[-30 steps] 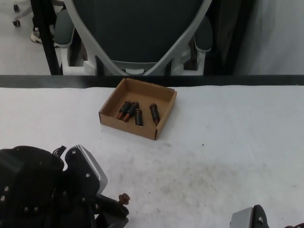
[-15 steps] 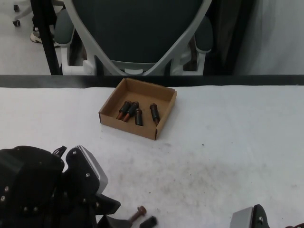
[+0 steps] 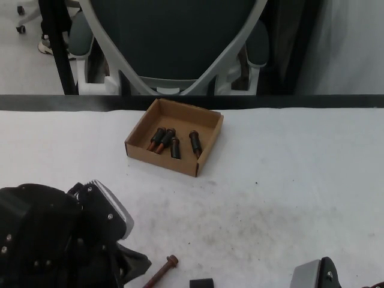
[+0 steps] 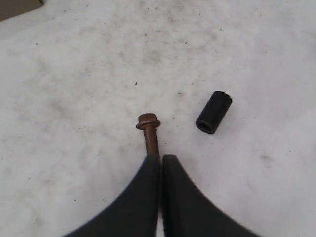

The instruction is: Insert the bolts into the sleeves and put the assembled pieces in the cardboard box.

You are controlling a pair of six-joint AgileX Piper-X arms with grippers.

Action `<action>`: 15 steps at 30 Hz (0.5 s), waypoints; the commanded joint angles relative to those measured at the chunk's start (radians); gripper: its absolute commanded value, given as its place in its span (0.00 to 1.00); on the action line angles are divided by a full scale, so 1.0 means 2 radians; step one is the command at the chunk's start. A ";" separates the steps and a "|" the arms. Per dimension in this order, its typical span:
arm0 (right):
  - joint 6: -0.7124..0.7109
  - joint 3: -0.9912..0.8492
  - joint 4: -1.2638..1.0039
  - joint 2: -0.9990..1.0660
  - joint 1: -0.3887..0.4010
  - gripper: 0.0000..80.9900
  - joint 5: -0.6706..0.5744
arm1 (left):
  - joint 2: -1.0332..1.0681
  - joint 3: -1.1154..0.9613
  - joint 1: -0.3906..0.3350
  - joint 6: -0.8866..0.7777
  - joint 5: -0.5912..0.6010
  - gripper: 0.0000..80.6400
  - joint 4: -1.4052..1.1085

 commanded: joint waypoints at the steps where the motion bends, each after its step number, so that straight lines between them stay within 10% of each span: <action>1: 0.023 -0.001 -0.001 -0.002 0.000 0.23 0.001 | -0.004 -0.021 -0.001 -0.016 -0.009 0.01 0.014; 15: 0.030 -0.002 0.028 -0.002 0.000 0.23 0.001 | 0.123 -0.165 -0.002 -0.041 0.010 0.01 0.208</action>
